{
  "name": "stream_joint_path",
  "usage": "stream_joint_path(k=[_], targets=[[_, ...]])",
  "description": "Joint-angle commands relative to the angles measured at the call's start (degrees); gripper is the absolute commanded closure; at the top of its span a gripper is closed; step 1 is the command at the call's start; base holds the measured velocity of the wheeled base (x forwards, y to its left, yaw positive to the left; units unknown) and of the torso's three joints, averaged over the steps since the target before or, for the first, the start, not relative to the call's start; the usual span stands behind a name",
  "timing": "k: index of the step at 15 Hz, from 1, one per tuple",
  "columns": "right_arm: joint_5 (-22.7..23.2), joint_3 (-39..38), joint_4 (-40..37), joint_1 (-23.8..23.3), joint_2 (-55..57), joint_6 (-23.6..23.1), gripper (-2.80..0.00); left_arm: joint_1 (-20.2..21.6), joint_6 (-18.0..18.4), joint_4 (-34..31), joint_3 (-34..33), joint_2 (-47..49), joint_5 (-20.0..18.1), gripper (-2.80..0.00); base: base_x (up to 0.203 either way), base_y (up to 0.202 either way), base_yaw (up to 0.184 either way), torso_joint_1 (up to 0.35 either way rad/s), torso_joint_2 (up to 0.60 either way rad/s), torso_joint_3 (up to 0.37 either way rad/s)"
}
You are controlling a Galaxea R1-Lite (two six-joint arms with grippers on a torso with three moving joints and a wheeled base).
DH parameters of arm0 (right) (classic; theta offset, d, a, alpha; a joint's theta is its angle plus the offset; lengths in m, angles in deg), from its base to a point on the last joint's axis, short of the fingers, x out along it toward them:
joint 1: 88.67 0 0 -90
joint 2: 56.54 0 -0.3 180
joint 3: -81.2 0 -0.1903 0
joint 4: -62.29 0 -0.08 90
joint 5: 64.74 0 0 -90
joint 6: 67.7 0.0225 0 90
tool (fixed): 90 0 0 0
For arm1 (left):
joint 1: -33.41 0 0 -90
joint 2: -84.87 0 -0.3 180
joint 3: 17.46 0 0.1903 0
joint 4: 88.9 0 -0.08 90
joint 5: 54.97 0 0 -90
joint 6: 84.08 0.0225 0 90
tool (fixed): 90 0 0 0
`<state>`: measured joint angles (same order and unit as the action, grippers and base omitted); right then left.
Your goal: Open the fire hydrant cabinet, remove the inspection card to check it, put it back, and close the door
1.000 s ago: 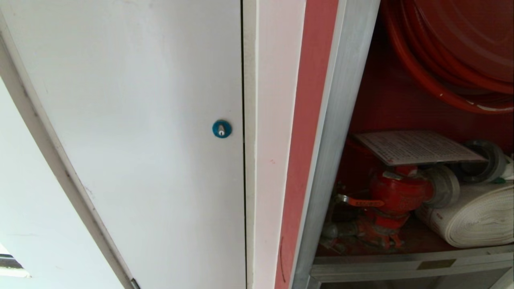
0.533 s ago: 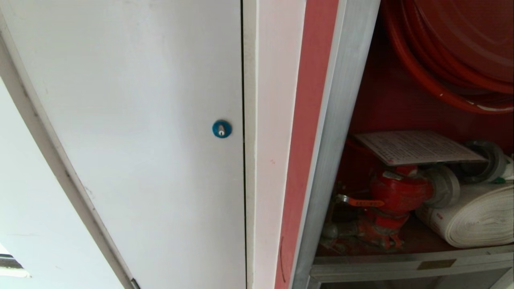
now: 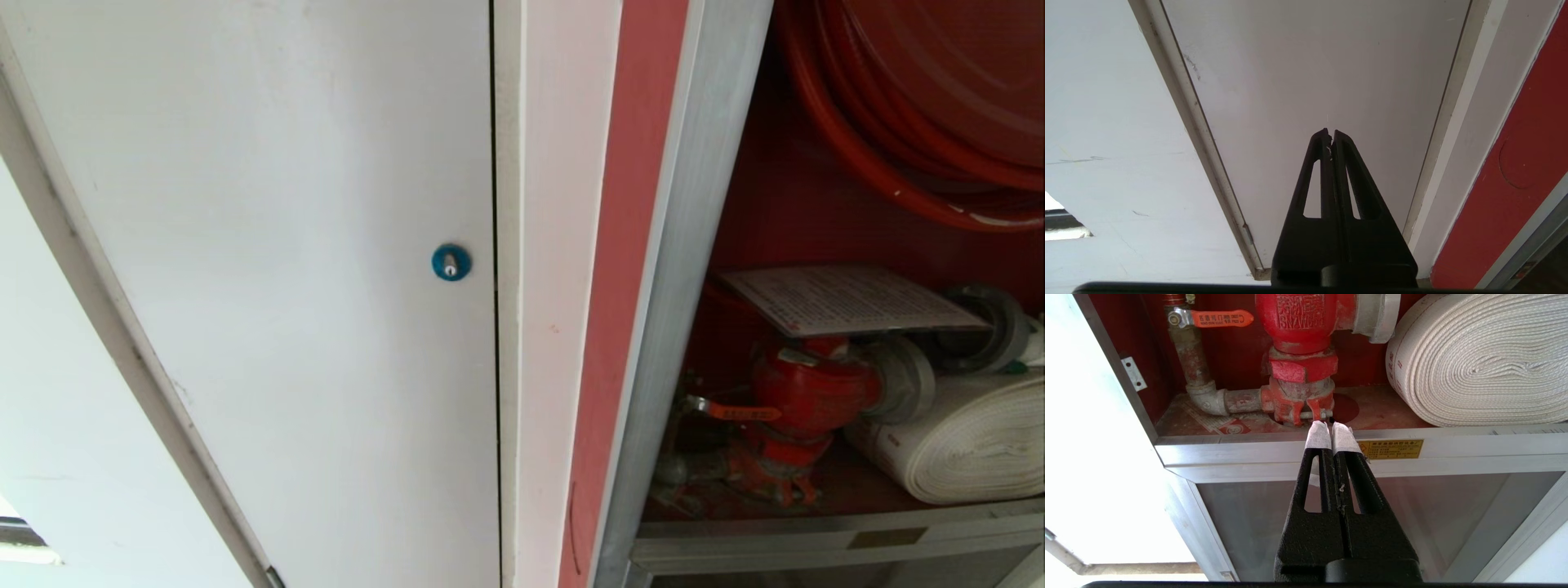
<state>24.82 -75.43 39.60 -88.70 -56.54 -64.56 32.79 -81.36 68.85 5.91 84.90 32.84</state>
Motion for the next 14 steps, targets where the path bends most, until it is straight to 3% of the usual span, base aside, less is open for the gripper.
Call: stream_joint_path(k=[1, 5, 10, 14], targets=[[0.0, -0.18, -0.06, 0.02, 0.09, 0.03, 0.0, 0.01, 0.01, 0.02, -0.7, -0.02, 0.0, 0.0, 0.0, 0.0, 0.0, 0.0, 0.0, 0.0], [-1.67, 1.8, -2.44, -0.04, 0.16, 1.56, 0.0, 0.01, 0.01, 0.02, -0.7, -0.02, 0.0, 0.0, 0.0, 0.0, 0.0, 0.0, 0.0, 0.0], [-3.49, 14.02, -6.87, -0.06, 6.24, 2.31, 0.0, 0.01, 0.01, 0.02, -0.7, -0.02, 0.0, 0.0, 0.0, 0.0, 0.0, 0.0, 0.0, 0.0], [-3.53, 20.11, -6.81, -0.02, 12.74, -6.87, 0.0, 0.01, 0.01, 0.02, -0.7, -0.02, 0.0, 0.0, 0.0, 0.0, 0.0, 0.0, 0.0, 0.0]])
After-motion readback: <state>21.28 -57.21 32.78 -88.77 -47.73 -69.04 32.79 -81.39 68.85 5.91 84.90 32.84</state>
